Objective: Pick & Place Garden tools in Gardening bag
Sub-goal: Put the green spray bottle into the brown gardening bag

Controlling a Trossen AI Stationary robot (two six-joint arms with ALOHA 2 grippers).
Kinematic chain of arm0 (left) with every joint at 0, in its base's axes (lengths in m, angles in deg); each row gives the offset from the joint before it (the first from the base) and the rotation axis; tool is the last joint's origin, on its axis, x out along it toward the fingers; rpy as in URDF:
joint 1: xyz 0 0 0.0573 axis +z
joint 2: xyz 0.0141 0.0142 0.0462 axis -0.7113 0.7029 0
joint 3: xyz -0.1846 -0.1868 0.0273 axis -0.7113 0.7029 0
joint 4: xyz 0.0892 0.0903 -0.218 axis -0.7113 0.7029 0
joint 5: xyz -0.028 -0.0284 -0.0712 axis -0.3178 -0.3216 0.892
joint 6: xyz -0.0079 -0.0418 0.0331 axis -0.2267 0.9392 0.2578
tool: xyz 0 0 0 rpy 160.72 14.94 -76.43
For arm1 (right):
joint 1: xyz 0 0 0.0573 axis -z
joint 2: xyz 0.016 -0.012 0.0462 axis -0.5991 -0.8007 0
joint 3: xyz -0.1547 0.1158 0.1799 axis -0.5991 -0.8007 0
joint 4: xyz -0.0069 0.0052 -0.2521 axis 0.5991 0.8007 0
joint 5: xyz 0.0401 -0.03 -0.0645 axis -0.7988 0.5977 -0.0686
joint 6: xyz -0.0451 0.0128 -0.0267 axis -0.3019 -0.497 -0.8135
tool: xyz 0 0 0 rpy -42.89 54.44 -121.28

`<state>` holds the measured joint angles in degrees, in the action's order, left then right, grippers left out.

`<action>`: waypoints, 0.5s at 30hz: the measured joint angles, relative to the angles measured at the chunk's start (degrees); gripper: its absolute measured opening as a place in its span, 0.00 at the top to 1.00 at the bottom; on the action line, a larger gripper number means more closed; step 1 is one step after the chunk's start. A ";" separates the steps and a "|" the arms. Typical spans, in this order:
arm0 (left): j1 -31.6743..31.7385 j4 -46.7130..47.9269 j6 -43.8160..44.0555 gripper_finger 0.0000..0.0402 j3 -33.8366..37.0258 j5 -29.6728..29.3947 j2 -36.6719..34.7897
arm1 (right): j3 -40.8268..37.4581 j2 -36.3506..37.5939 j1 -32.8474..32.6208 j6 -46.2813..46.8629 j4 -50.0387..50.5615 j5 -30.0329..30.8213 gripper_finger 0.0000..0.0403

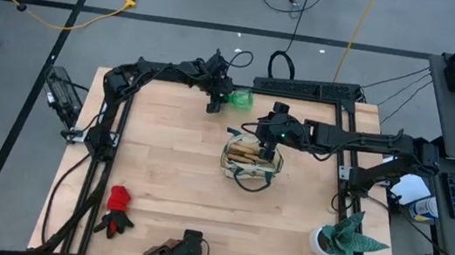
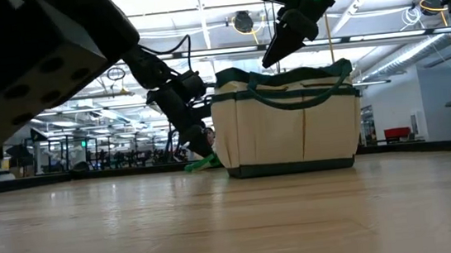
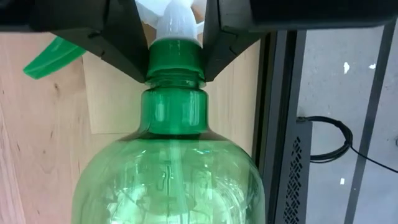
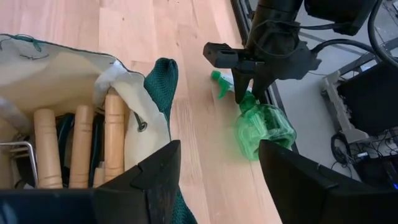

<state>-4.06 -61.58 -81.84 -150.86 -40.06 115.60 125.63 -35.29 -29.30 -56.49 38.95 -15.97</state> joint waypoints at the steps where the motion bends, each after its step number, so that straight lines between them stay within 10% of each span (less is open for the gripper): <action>1: 0.00 0.06 0.12 0.69 0.00 0.00 0.00 | 0.00 0.00 0.00 0.00 -0.01 0.02 0.48; 15: -1.64 5.85 1.69 0.69 0.02 -4.92 -5.12 | 0.00 0.00 -0.02 0.02 0.00 0.02 0.48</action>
<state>-5.71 -55.73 -80.15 -150.84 -44.98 110.49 125.63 -35.29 -29.32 -56.47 38.95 -15.95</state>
